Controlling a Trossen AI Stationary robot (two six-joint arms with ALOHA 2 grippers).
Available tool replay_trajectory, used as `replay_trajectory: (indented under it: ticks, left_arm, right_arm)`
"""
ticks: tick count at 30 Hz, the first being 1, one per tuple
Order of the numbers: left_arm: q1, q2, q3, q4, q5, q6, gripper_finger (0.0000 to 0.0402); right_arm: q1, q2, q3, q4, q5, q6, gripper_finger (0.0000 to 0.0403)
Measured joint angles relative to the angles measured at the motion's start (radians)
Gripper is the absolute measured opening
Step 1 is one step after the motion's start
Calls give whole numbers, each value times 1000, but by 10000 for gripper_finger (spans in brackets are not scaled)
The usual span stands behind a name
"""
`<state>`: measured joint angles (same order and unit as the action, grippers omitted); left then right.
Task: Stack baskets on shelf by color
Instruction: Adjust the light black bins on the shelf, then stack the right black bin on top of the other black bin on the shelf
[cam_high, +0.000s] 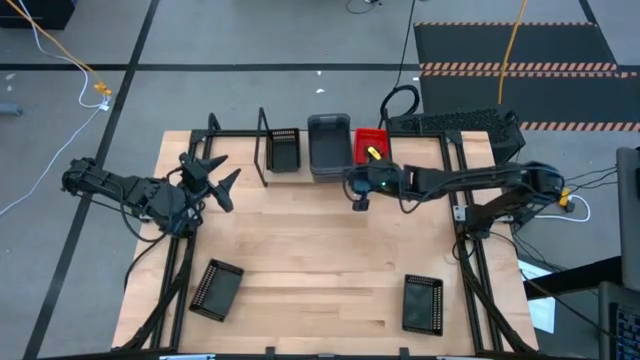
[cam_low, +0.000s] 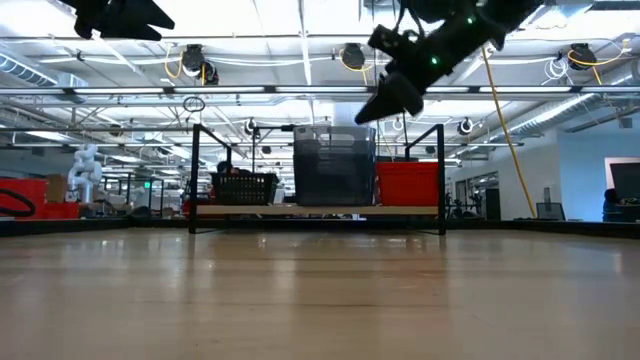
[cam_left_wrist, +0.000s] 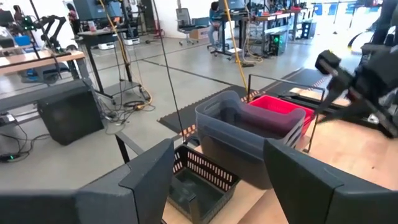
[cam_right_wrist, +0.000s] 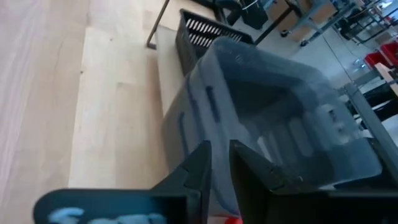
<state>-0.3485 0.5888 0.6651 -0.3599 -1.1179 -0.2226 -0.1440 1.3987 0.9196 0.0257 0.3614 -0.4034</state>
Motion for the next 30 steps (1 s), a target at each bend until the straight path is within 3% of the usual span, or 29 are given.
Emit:
replay_trajectory:
  ticks: [9, 23, 27, 30]
  left_arm:
    - [1, 13, 0, 11, 0, -15, 250]
    - [0, 13, 0, 14, 0, 2, 250]
    - [0, 13, 0, 14, 0, -1, 250]
    - [0, 13, 0, 12, 1, -8, 250]
  right_arm:
    - [-35, 70, -29, 124, -3, -32, 50]
    - [-97, 105, -28, 210, -105, -55, 50]
    - [-66, 69, -28, 127, -101, -60, 50]
    - [3, -32, -28, -29, -102, -39, 52]
